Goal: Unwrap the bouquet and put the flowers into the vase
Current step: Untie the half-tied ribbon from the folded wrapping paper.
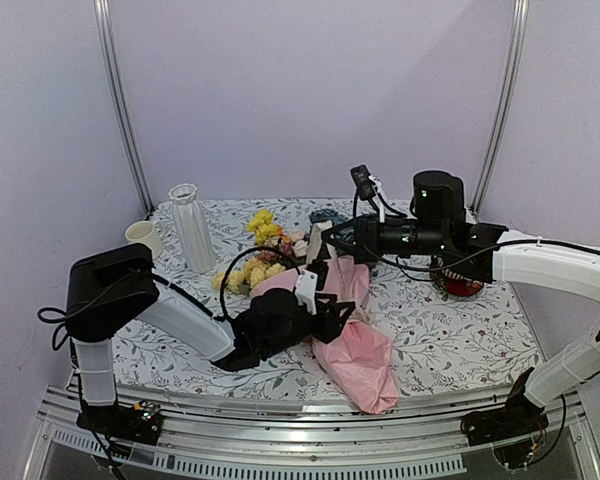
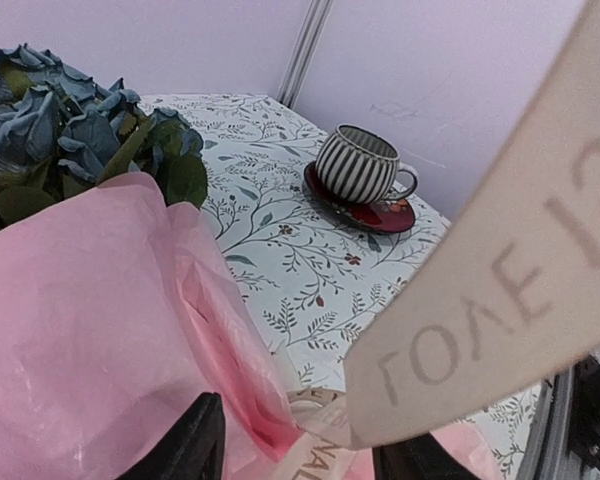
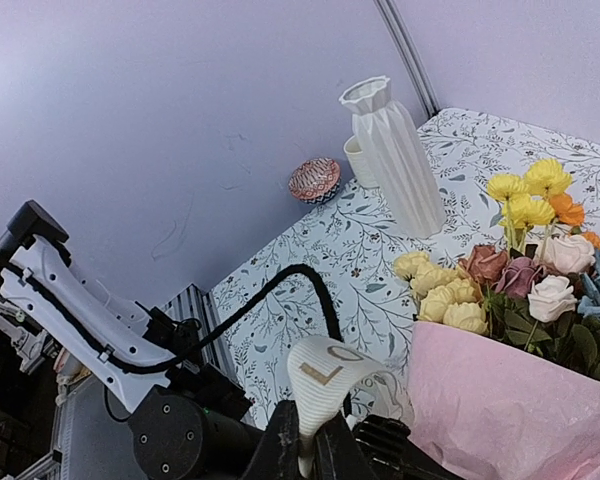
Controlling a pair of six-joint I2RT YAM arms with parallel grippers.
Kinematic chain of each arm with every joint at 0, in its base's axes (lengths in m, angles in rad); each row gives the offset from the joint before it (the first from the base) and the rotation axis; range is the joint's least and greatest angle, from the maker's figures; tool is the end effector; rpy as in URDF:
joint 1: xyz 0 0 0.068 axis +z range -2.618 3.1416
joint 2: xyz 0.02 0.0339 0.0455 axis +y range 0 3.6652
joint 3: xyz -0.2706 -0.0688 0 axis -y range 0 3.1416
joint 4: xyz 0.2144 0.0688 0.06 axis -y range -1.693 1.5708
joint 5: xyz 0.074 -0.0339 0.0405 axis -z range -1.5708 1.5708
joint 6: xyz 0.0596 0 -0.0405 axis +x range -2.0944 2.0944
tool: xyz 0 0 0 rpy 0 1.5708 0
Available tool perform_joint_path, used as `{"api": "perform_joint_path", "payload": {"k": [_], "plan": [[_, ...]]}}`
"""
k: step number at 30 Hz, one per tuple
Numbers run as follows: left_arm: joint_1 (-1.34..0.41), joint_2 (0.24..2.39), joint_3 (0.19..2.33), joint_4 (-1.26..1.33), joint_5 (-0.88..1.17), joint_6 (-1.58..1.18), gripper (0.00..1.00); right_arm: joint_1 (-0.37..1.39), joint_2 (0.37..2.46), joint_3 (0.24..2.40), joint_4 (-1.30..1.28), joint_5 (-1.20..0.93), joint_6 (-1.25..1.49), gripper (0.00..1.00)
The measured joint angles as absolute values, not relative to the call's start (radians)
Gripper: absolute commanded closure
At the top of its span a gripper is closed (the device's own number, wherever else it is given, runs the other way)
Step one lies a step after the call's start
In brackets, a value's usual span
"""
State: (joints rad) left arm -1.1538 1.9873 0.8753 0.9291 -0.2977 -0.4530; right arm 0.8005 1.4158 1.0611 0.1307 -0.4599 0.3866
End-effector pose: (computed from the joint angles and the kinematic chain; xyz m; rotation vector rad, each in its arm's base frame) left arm 0.1808 -0.3651 0.1715 0.4119 1.7891 -0.9012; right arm 0.2069 0.2512 0.3344 -0.7463 1.8074 1.2307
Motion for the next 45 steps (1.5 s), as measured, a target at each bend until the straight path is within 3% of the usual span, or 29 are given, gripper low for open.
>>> {"api": "perform_joint_path", "payload": {"k": [2, 3, 4, 5, 6, 11, 15, 22, 29, 45], "plan": [[-1.154, 2.013, 0.890, 0.936, -0.297, -0.452, 0.54, 0.801, 1.417, 1.061, 0.135, -0.464, 0.390, 0.91], [-1.154, 2.024, 0.899, 0.940, -0.298, -0.451, 0.62, 0.801, 1.417, 1.061, 0.138, -0.465, 0.392, 0.92], [-1.154, 2.032, 0.908, 0.945, -0.298, -0.450, 0.76, 0.801, 1.417, 1.061, 0.138, -0.467, 0.393, 0.92], [-1.154, 2.038, 0.917, 0.947, -0.299, -0.449, 0.97, 0.801, 1.418, 1.061, 0.139, -0.467, 0.395, 0.91], [-1.154, 2.041, 0.923, 0.949, -0.298, -0.449, 1.00, 0.801, 1.419, 1.061, 0.140, -0.467, 0.397, 0.88], [-1.154, 2.016, 0.910, 0.958, -0.310, -0.414, 1.00, 0.801, 1.419, 1.061, 0.134, -0.457, 0.399, 0.58], [-1.154, 1.847, 0.799, 0.929, -0.336, -0.404, 1.00, 0.803, 1.410, 1.056, 0.098, -0.401, 0.374, 0.47], [-1.121, 1.397, 0.702, 0.786, -0.345, -0.459, 1.00, 0.804, 1.331, 1.002, 0.021, -0.269, 0.309, 0.47], [-1.058, 1.111, 0.542, 0.557, -0.439, -0.597, 1.00, 0.834, 1.352, 0.988, -0.038, -0.273, 0.191, 0.47], [-1.039, 0.791, 0.310, 0.255, -0.615, -0.815, 1.00, 1.081, 1.814, 1.303, -0.272, -0.165, -0.085, 0.50]]}}
